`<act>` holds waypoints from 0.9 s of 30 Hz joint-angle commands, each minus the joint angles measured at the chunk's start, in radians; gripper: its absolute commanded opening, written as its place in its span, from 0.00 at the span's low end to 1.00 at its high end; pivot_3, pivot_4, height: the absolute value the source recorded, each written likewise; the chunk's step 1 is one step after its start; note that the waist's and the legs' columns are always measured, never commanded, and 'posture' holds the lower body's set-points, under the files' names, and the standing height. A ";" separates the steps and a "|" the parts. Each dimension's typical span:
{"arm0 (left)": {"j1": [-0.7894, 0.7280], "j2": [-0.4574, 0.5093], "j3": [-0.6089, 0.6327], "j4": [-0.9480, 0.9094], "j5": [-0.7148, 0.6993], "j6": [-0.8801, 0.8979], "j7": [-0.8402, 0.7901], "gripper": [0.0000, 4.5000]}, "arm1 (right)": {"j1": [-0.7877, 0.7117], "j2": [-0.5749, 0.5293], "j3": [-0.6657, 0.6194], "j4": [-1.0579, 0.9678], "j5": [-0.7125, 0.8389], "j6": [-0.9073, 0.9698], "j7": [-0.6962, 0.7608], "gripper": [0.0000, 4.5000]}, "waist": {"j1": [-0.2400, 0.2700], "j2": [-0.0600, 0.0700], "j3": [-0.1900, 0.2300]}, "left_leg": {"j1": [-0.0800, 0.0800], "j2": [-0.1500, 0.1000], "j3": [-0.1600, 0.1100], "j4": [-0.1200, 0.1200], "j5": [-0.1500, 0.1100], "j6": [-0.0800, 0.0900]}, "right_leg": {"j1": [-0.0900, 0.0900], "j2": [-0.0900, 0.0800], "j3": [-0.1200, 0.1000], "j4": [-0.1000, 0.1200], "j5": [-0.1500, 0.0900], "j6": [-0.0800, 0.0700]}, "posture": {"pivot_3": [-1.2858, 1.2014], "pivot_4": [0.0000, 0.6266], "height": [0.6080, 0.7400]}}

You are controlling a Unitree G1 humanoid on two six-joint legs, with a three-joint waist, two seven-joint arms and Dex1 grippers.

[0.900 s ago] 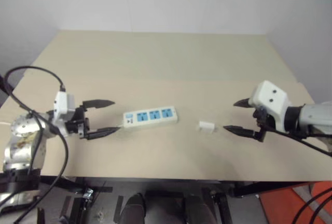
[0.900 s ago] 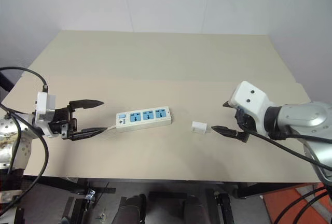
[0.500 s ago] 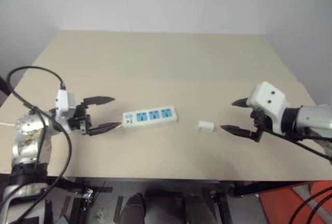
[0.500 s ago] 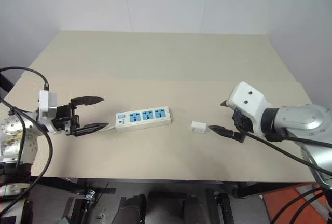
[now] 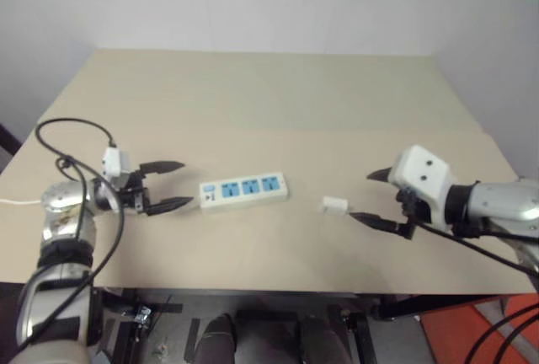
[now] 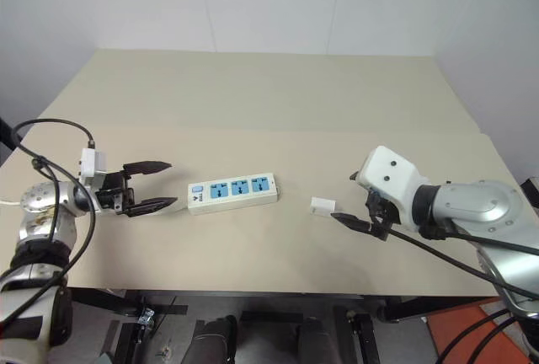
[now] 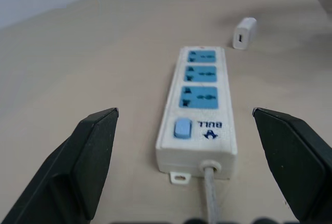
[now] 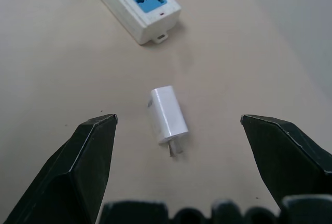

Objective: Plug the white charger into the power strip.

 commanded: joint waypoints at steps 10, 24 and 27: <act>-0.170 -0.077 -0.084 0.259 0.092 -0.183 -0.008 1.00 | 0.029 0.014 -0.105 -0.140 0.069 0.099 -0.071 1.00 | -0.002 -0.001 -0.001 | -0.002 0.000 0.000 0.000 0.000 0.000 | -0.001 0.000 0.000 0.001 0.000 0.000 | 0.52 0.24 1.00; -0.180 -0.099 -0.077 0.313 0.121 -0.242 -0.008 1.00 | 0.071 0.006 -0.158 -0.188 0.101 0.140 -0.099 1.00 | -0.002 -0.001 -0.001 | -0.002 0.000 0.000 0.000 0.000 0.000 | -0.001 0.000 0.000 0.001 0.000 0.000 | 0.52 0.24 1.00; -0.180 -0.098 -0.076 0.323 0.133 -0.239 -0.008 1.00 | 0.074 0.004 -0.157 -0.185 0.099 0.136 -0.102 1.00 | -0.002 -0.002 -0.001 | -0.002 0.000 0.000 0.000 0.000 0.000 | -0.001 0.000 0.000 0.001 0.000 0.000 | 0.52 0.24 1.00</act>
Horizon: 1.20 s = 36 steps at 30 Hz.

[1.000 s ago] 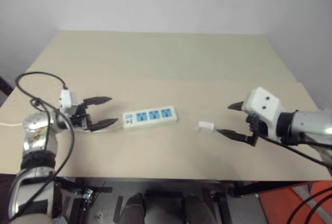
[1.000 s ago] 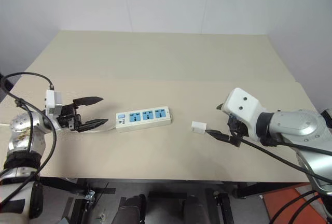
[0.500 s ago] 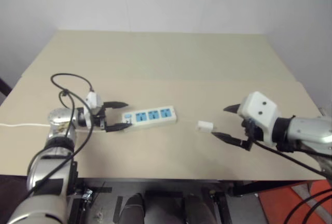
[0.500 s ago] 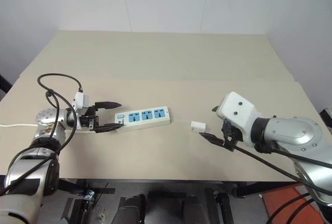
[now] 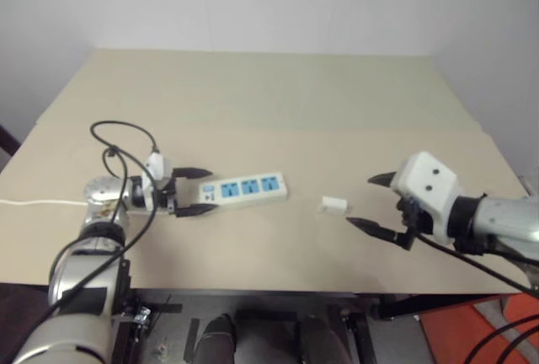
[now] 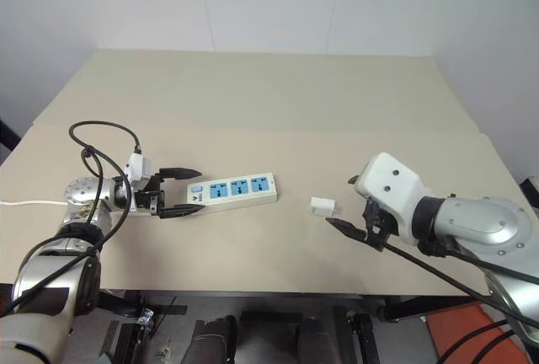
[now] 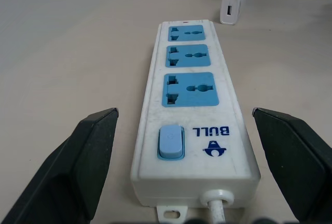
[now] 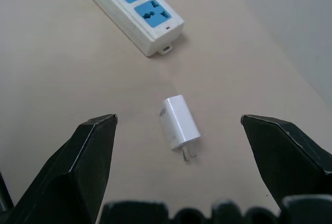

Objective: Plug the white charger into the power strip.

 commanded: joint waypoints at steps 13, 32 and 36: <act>-0.004 -0.023 0.056 0.044 0.083 -0.014 0.041 1.00 | 0.008 -0.016 -0.031 -0.015 -0.005 -0.012 -0.007 1.00 | 0.000 0.000 0.000 | 0.000 0.000 0.000 0.000 0.000 0.000 | 0.000 0.000 0.000 0.000 0.000 0.000 | 0.52 0.24 1.00; 0.021 -0.062 0.051 0.015 0.154 -0.003 0.094 0.73 | -0.008 -0.024 -0.004 -0.015 -0.006 -0.019 -0.019 1.00 | 0.006 -0.001 0.000 | 0.004 0.000 0.000 0.000 0.000 0.000 | 0.005 0.000 0.000 -0.001 0.000 0.000 | 0.52 0.24 1.00; 0.015 -0.063 0.032 -0.003 0.173 -0.009 0.074 0.73 | -0.128 -0.091 0.065 0.011 0.041 0.065 0.025 1.00 | 0.004 0.000 -0.001 | 0.005 0.000 0.000 0.000 0.000 0.000 | 0.006 0.000 0.000 -0.001 0.000 0.000 | 0.52 0.24 1.00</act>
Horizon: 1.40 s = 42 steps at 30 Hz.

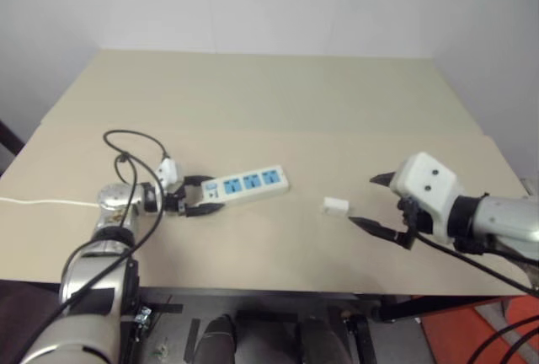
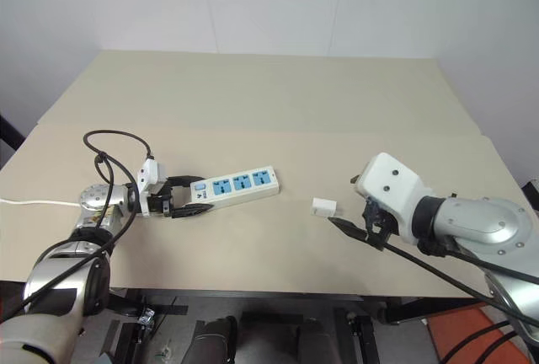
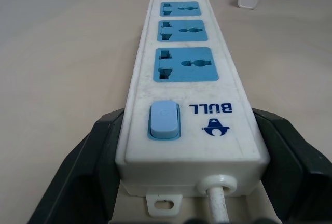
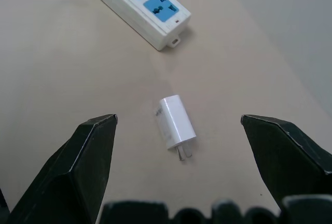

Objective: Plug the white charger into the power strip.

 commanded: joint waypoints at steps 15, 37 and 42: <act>-0.007 -0.027 -0.066 -0.051 0.046 -0.026 -0.050 0.73 | -0.935 0.034 0.913 0.366 -0.220 0.285 0.302 1.00 | -0.002 0.001 0.000 | -0.002 0.000 0.000 -0.001 0.000 0.000 | -0.005 0.000 -0.001 0.000 0.000 0.000 | 0.52 0.24 1.00; 0.012 -0.008 -0.091 -0.077 0.018 -0.040 -0.100 0.73 | -1.062 0.301 1.238 0.769 -0.477 0.198 0.424 1.00 | -0.006 0.001 0.000 | -0.007 0.000 -0.001 0.000 0.000 0.000 | -0.010 0.000 -0.001 0.003 0.000 0.000 | 0.52 0.24 1.00; 0.017 -0.005 -0.086 -0.073 0.021 -0.045 -0.100 0.73 | -1.052 0.319 1.232 0.814 -0.509 0.173 0.450 0.96 | -0.007 0.001 0.000 | -0.007 0.000 -0.001 0.000 0.000 0.000 | -0.011 0.000 -0.001 0.003 0.000 0.000 | 0.52 0.24 1.00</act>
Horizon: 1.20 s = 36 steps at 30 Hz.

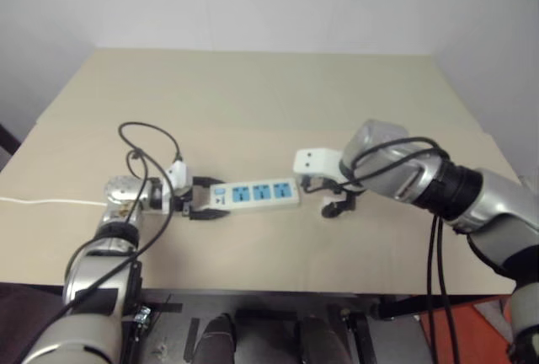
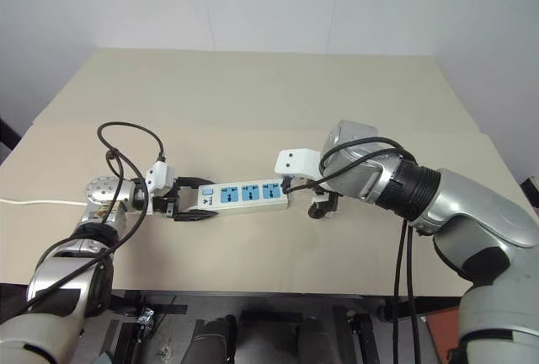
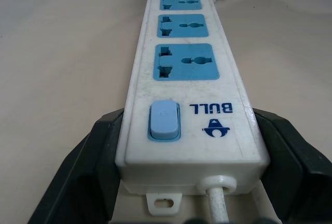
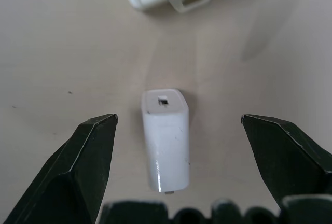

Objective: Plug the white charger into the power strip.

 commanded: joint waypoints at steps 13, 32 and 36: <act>0.022 0.015 -0.010 0.003 0.024 -0.024 -0.015 0.73 | 0.041 0.043 -0.045 0.053 -0.048 -0.048 0.060 0.25 | -0.002 0.000 0.000 | 0.000 0.000 0.000 0.000 0.000 0.000 | 0.000 0.000 0.000 0.000 0.000 0.000 | 0.52 0.24 1.00; 0.042 0.059 -0.219 -0.169 -0.150 0.029 -0.023 0.73 | 0.387 0.287 -1.030 -0.003 0.421 -0.658 -0.006 0.25 | 0.006 -0.002 -0.002 | 0.000 0.000 -0.001 0.001 0.000 0.000 | 0.003 0.000 -0.001 -0.001 0.000 0.000 | 0.52 0.24 1.00; 0.053 0.061 -0.246 -0.198 -0.194 0.049 -0.023 0.73 | 0.514 0.476 -1.099 0.074 0.477 -0.802 -0.054 0.25 | 0.005 -0.002 -0.001 | 0.000 0.000 -0.001 0.001 0.000 0.000 | 0.003 0.000 -0.002 0.000 0.000 0.000 | 0.52 0.24 1.00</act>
